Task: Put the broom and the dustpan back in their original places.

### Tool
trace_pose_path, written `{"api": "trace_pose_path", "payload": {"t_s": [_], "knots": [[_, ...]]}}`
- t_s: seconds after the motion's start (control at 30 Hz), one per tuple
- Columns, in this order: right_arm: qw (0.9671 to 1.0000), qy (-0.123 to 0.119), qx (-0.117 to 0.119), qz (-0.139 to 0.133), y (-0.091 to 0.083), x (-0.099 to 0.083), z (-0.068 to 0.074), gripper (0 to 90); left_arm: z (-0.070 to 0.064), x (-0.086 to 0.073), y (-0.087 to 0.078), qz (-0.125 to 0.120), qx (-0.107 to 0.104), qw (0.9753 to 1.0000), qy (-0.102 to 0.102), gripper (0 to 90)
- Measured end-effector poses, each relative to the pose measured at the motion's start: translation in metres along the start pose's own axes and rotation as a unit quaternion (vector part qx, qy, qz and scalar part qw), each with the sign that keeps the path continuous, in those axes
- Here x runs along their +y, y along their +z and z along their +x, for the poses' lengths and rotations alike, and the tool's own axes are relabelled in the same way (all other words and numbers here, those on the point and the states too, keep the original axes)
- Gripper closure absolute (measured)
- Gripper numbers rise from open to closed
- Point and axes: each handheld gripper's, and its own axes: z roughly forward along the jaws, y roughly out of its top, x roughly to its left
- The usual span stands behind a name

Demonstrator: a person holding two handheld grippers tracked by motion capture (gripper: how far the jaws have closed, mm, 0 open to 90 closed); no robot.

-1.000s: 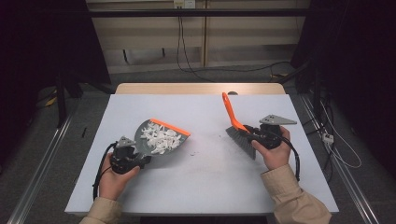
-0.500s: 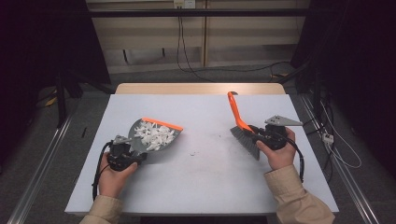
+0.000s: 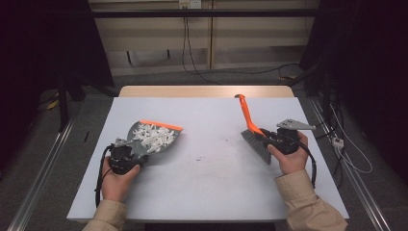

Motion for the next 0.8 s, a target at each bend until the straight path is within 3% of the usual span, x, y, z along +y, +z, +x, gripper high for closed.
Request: {"api": "trace_pose_path", "payload": {"t_s": [0.8], "knots": [[0.9989,0.007,-0.045,0.005,-0.013,-0.009,-0.028,71.5,0.005,0.001,0.004,0.003,0.015,0.9998,-0.014,63.7]]}}
